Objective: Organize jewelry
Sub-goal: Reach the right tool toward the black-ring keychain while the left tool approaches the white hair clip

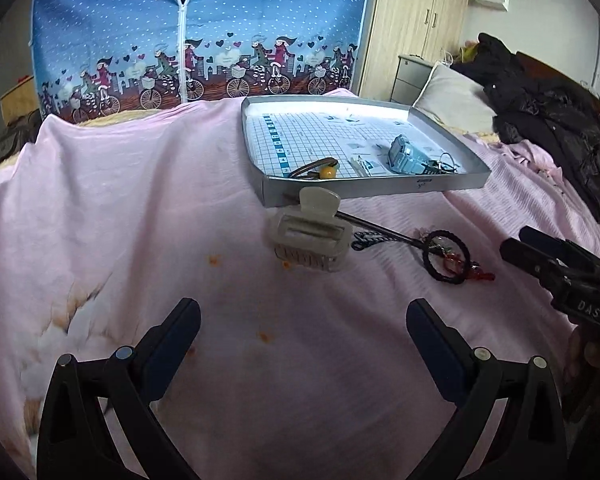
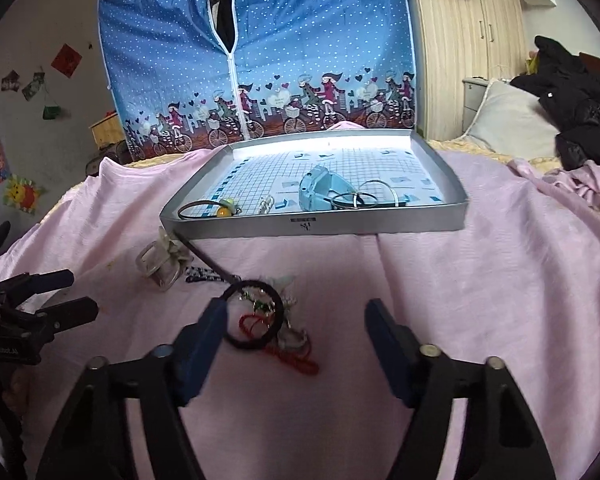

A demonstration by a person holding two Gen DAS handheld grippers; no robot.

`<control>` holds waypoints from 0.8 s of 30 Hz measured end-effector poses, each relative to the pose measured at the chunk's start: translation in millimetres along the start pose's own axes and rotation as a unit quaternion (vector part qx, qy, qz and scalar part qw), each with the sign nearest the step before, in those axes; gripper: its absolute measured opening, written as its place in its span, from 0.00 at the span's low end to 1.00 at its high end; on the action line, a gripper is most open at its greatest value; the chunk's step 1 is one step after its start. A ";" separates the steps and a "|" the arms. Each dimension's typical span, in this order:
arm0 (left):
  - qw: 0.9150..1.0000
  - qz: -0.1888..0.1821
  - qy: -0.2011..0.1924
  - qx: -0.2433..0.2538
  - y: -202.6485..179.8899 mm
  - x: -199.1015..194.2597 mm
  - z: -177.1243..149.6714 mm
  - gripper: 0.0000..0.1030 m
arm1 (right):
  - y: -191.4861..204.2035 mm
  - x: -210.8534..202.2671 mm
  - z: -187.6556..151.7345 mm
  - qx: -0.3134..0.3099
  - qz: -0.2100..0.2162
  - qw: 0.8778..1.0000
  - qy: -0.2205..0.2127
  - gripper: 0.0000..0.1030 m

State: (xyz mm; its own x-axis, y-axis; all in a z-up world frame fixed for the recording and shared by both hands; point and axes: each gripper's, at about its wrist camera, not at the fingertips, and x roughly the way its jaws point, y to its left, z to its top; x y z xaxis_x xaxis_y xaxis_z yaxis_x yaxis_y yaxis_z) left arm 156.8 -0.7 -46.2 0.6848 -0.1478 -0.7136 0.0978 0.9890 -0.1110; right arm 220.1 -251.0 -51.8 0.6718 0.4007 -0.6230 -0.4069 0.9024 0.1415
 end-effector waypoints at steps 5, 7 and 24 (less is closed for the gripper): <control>1.000 -0.006 0.013 -0.006 8.6 27.2 14.8 0.98 | -5.2 31.7 2.4 0.006 0.035 0.999 0.031 0.39; 1.000 -0.009 0.018 -0.009 10.2 34.3 21.4 0.98 | -9.4 38.8 2.8 0.012 0.046 0.998 0.042 0.34; 0.998 0.001 0.057 0.031 4.6 83.3 47.9 0.70 | -8.1 47.3 1.8 0.006 0.081 0.994 0.068 0.08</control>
State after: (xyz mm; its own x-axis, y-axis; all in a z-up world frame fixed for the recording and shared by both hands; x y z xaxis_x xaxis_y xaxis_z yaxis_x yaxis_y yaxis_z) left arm 248.9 -8.1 -73.0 0.5993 -0.1412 -0.7880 0.1427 0.9874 -0.0684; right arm 256.4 -239.1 -81.0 0.5083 0.5164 -0.6892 -0.4943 0.8303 0.2575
